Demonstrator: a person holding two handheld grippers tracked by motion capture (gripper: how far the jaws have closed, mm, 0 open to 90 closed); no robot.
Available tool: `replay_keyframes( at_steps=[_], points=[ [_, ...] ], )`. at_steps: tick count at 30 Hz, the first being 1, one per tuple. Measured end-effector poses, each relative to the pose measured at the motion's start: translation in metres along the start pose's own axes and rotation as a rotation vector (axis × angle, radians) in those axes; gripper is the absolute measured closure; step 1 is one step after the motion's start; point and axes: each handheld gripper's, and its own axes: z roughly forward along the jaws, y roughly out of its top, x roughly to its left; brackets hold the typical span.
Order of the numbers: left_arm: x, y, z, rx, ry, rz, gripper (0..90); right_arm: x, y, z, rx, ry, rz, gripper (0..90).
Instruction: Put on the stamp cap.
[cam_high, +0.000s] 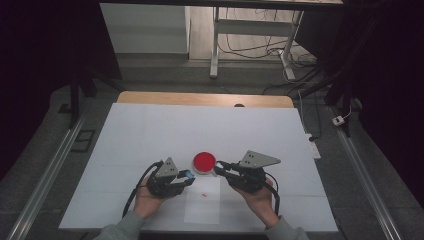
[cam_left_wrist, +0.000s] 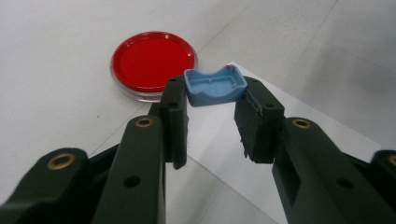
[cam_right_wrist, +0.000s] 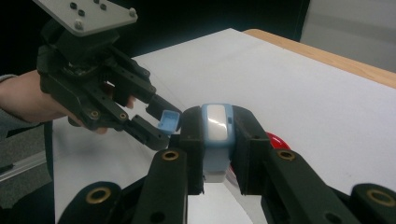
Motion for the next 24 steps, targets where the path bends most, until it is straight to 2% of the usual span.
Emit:
replay_keyframes(
  at_steps=[10, 24],
  points=[
    [-0.011, 0.008, 0.012, 0.008, -0.028, 0.028, 64.7, 0.001, -0.001, 0.002, 0.009, 0.001, -0.003, 74.8],
    [-0.017, 0.012, 0.023, 0.018, -0.044, 0.039, 64.7, 0.003, -0.002, 0.006, 0.017, 0.007, -0.003, 74.8]
  ],
)
